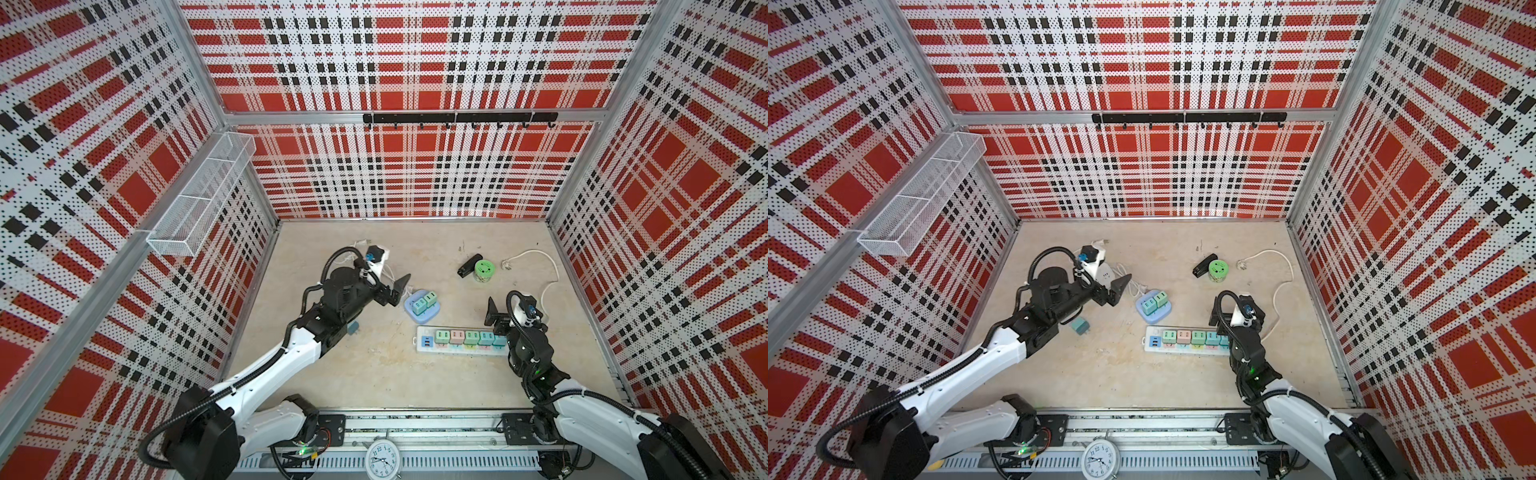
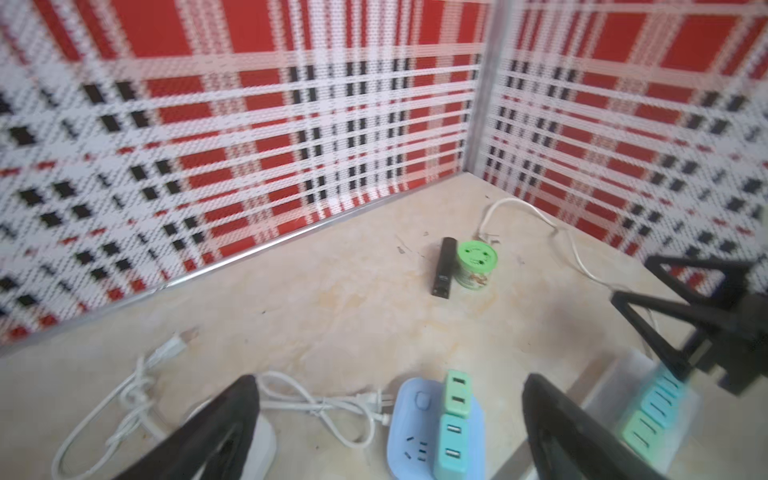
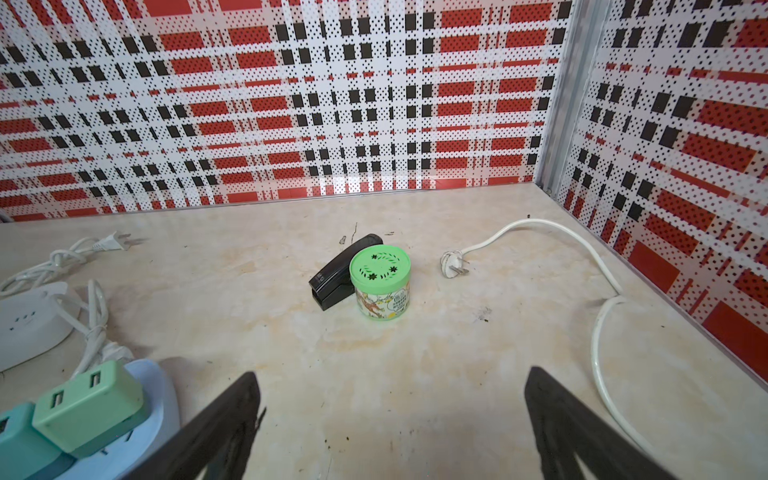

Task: Insert the plug
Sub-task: 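Open the left gripper and move it over the white square power strip, then close the left gripper on the white square power strip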

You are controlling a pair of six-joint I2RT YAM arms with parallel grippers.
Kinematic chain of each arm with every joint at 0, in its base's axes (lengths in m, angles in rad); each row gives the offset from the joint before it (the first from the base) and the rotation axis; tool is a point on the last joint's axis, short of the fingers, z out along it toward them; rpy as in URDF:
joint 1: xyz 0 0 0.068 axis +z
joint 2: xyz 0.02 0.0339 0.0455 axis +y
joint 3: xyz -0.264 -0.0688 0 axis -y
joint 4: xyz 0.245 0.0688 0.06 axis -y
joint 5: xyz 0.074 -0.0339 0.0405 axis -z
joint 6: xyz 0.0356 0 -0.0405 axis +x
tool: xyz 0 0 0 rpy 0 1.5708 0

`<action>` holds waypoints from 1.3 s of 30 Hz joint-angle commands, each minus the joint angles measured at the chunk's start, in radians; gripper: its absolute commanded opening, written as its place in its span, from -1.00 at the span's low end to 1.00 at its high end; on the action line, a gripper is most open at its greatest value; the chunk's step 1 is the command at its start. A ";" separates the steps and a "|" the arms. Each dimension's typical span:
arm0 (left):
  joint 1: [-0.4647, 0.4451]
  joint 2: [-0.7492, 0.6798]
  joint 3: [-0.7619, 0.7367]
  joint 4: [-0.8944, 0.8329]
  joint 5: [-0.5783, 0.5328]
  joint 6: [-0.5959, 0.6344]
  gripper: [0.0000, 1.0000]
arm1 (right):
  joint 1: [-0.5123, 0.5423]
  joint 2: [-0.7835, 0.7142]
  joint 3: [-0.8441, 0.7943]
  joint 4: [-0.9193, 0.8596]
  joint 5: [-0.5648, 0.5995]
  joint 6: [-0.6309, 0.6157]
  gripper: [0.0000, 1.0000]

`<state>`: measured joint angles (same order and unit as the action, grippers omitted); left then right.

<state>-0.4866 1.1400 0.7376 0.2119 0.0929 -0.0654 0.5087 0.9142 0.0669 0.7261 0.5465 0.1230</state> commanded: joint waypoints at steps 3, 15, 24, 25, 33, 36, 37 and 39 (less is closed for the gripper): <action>0.105 0.102 0.032 0.033 -0.255 -0.289 0.98 | -0.004 0.028 0.034 0.079 -0.010 -0.010 1.00; 0.275 0.458 0.364 -0.351 -0.331 -0.593 0.99 | -0.004 0.048 0.046 0.071 -0.012 -0.010 1.00; 0.247 0.841 0.769 -0.678 -0.277 -0.569 0.99 | -0.005 0.072 0.063 0.058 -0.019 -0.013 1.00; 0.239 0.874 0.805 -0.710 -0.295 -0.568 0.98 | -0.004 0.069 0.063 0.056 -0.018 -0.013 1.00; 0.214 0.994 0.905 -0.766 -0.294 -0.597 0.98 | -0.004 0.072 0.067 0.054 -0.021 -0.013 1.00; 0.208 1.008 0.907 -0.771 -0.307 -0.609 0.99 | -0.004 0.072 0.067 0.052 -0.023 -0.014 1.00; 0.208 1.010 0.907 -0.775 -0.314 -0.614 0.99 | -0.004 0.069 0.067 0.050 -0.025 -0.013 1.00; 0.208 1.016 0.906 -0.790 -0.325 -0.620 0.99 | -0.004 0.068 0.064 0.049 -0.026 -0.013 1.00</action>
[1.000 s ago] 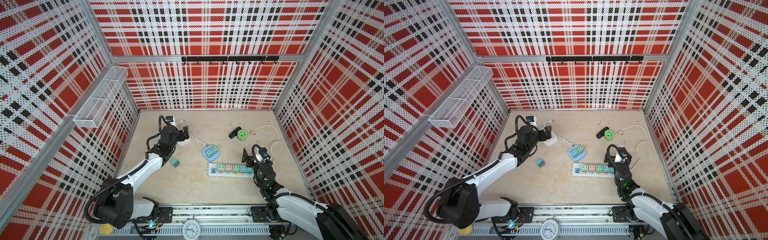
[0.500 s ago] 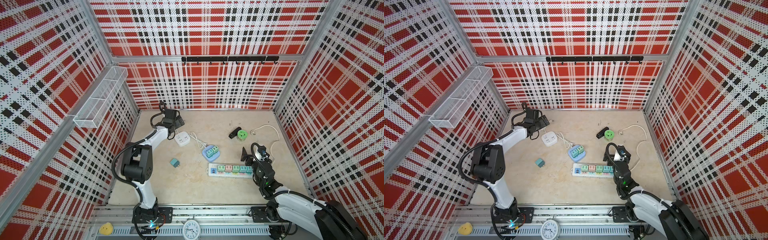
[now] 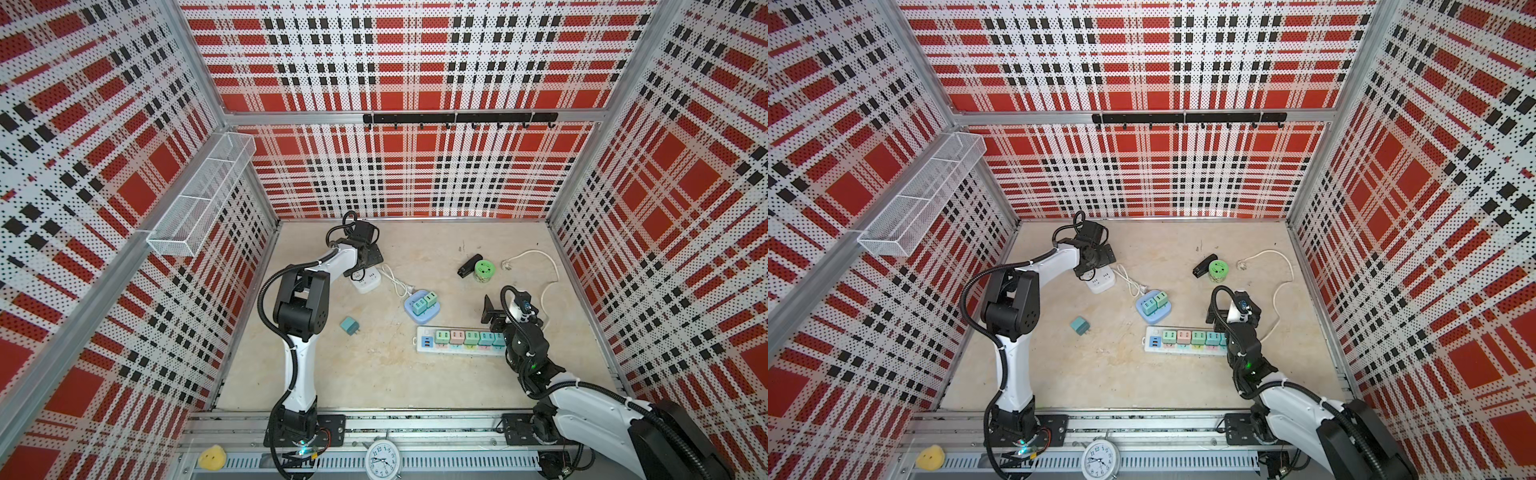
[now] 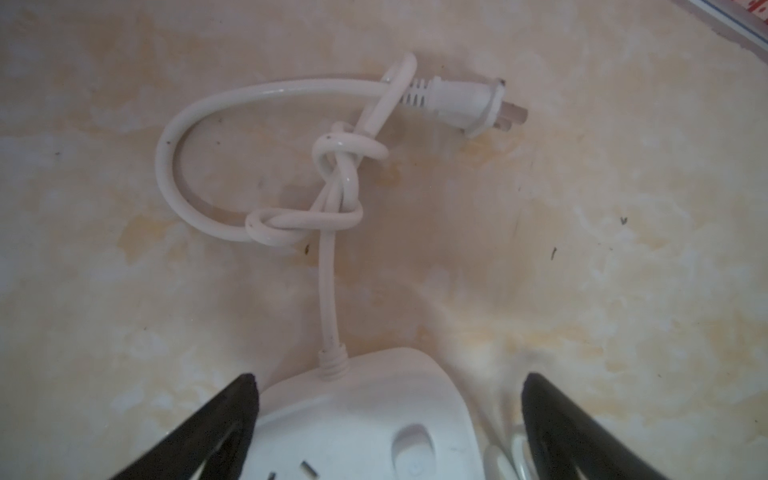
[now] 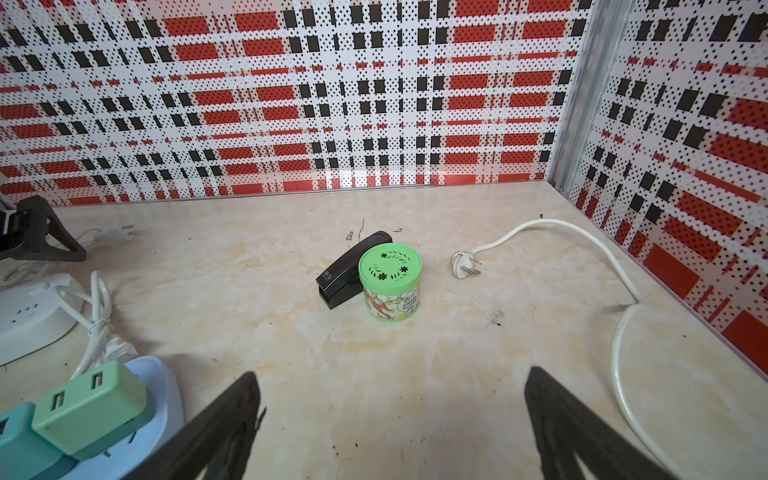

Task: Insert the plug
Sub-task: 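Close the left gripper on the white square power strip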

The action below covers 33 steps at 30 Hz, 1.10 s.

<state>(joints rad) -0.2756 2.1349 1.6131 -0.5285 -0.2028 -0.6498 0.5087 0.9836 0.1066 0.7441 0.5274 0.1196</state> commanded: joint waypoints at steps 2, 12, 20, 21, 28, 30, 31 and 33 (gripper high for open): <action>-0.005 0.022 0.029 -0.066 -0.035 -0.038 0.99 | -0.004 0.002 0.028 0.031 -0.006 -0.009 1.00; -0.019 0.002 -0.022 -0.145 -0.088 -0.057 0.99 | -0.005 -0.012 0.022 0.022 -0.008 -0.005 1.00; -0.096 0.012 -0.039 -0.137 -0.095 -0.011 0.99 | -0.005 -0.046 0.007 0.013 -0.015 0.001 1.00; -0.108 0.011 -0.039 -0.139 -0.100 -0.005 0.99 | -0.004 -0.048 0.007 0.014 -0.010 0.002 1.00; -0.158 -0.015 -0.078 -0.151 -0.144 -0.006 0.99 | -0.004 -0.029 0.016 0.016 -0.012 0.000 1.00; -0.166 -0.024 -0.098 -0.148 -0.148 -0.006 0.99 | -0.004 -0.029 0.016 0.016 -0.012 -0.001 1.00; -0.173 -0.028 -0.110 -0.147 -0.152 -0.007 0.99 | -0.004 -0.032 0.015 0.014 -0.013 -0.001 1.00; -0.189 -0.043 -0.139 -0.133 -0.152 -0.005 0.99 | -0.004 -0.039 0.013 0.010 -0.012 0.002 1.00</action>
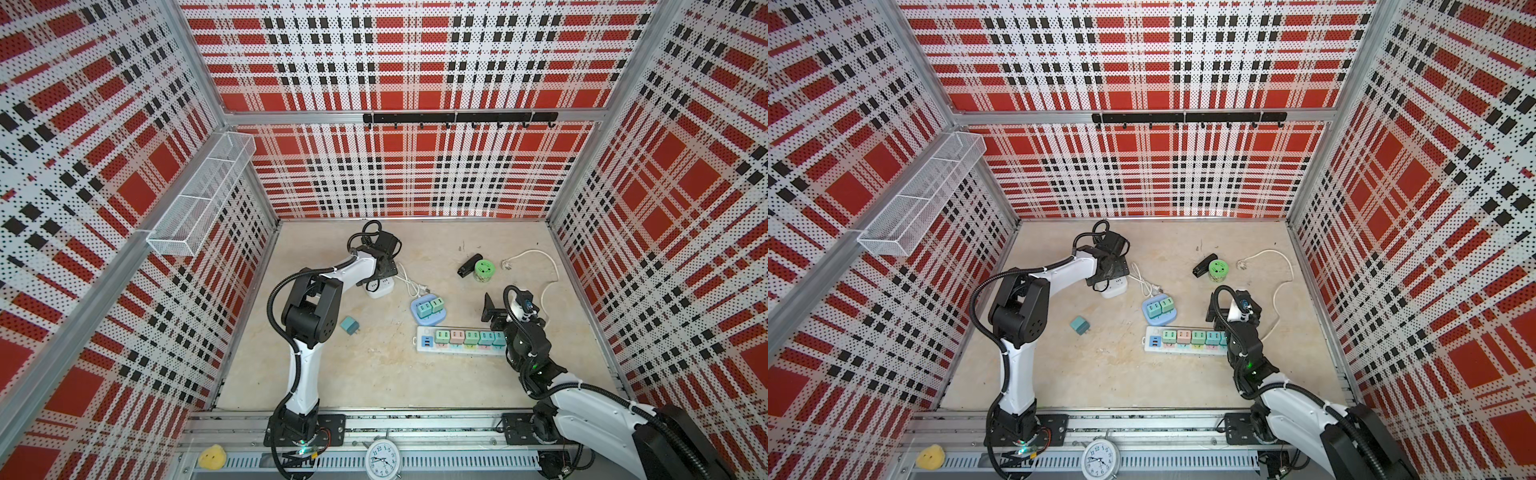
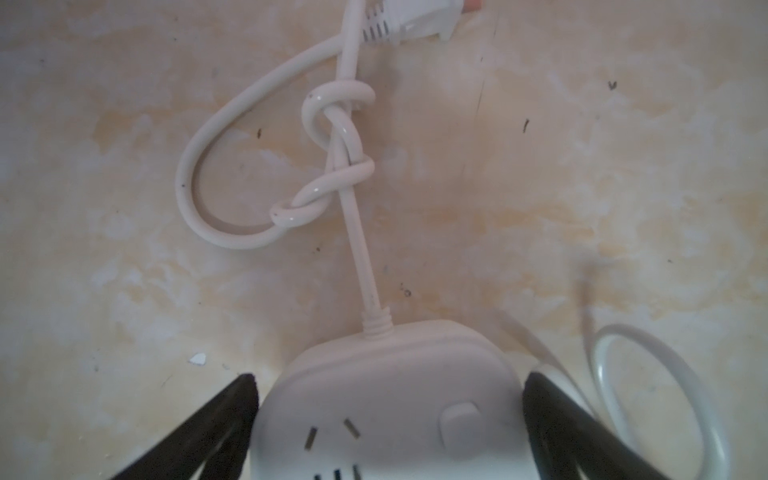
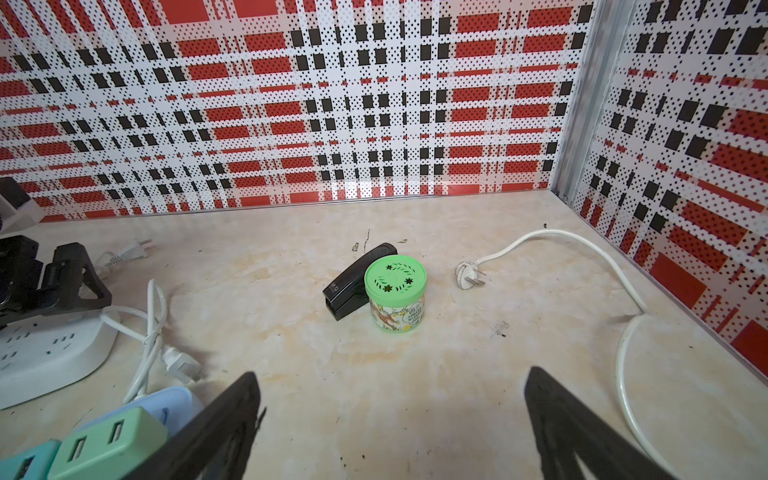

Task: Insert the plug
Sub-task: 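Close the left gripper on the white square power strip, then drag the white square strip with the left gripper toward the light-blue strip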

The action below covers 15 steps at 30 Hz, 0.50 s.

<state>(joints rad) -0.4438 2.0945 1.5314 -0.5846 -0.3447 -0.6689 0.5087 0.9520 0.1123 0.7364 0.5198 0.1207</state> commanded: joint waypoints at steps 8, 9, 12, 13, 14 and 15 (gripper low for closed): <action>-0.079 -0.104 -0.197 -0.004 0.021 0.011 0.99 | -0.004 -0.007 0.007 0.018 -0.006 0.000 1.00; -0.085 -0.119 -0.216 0.019 0.033 0.014 0.99 | -0.004 -0.006 0.007 0.017 -0.006 0.000 1.00; -0.112 -0.145 -0.266 0.082 0.063 0.043 0.98 | -0.005 -0.006 0.008 0.017 -0.007 0.000 1.00; -0.120 -0.148 -0.274 0.090 0.061 0.052 0.99 | -0.005 -0.006 0.007 0.017 -0.008 0.001 1.00; -0.131 -0.150 -0.280 0.095 0.057 0.062 0.99 | -0.004 -0.006 0.007 0.017 -0.007 0.000 1.00; -0.142 -0.153 -0.288 0.102 0.050 0.074 0.98 | -0.005 -0.005 0.008 0.017 -0.007 -0.001 1.00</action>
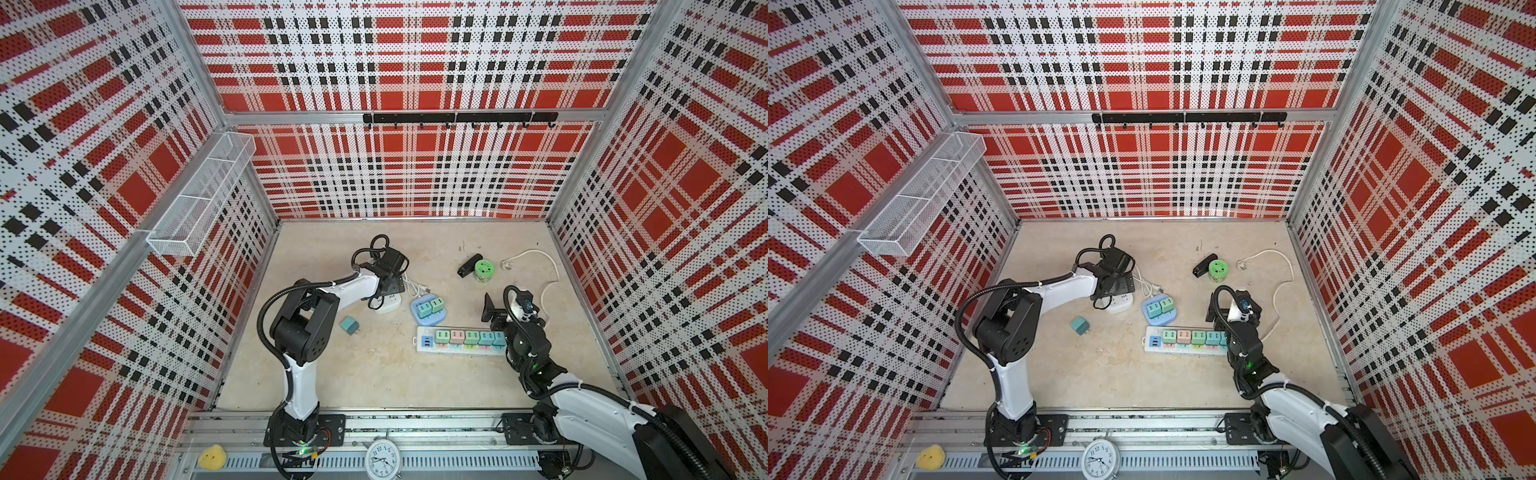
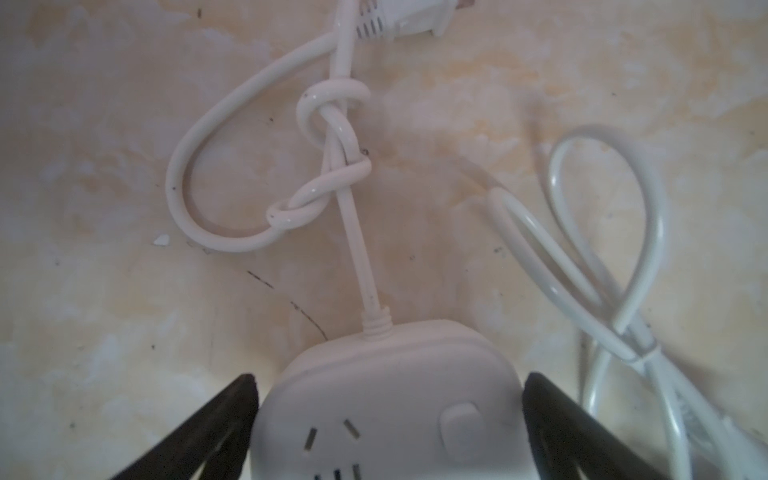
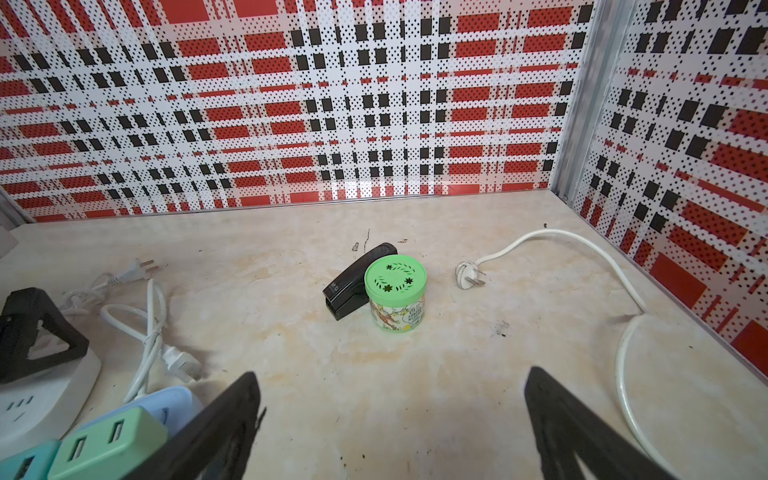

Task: Insert the plug
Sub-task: 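Drag the white square strip with the left gripper toward the light-blue strip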

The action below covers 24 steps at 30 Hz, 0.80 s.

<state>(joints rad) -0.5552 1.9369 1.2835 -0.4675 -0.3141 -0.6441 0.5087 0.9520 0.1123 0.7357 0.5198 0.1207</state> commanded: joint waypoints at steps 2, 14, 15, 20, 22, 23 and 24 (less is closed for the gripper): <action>-0.052 0.004 -0.052 -0.006 0.013 0.062 0.99 | -0.004 -0.006 0.008 0.019 -0.007 0.000 1.00; -0.122 -0.033 -0.073 0.030 0.037 0.009 0.99 | -0.005 -0.005 0.008 0.020 -0.005 0.000 1.00; -0.121 -0.044 -0.077 0.027 0.034 0.011 0.99 | -0.004 -0.006 0.008 0.020 -0.005 0.000 1.00; -0.114 -0.117 -0.086 0.017 0.037 0.028 0.99 | -0.004 -0.005 0.008 0.019 -0.005 -0.002 1.00; -0.111 -0.161 -0.079 0.000 0.040 0.048 0.98 | -0.005 -0.007 0.007 0.020 -0.006 -0.001 1.00; -0.111 -0.182 -0.076 -0.013 0.032 0.058 0.99 | -0.005 -0.007 0.007 0.019 -0.007 -0.001 1.00; -0.110 -0.208 -0.072 -0.029 0.018 0.064 0.98 | -0.004 -0.009 0.005 0.019 -0.009 -0.001 1.00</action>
<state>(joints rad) -0.6712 1.8153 1.2003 -0.4511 -0.2733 -0.6052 0.5087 0.9520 0.1123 0.7353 0.5194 0.1207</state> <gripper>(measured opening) 0.993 0.998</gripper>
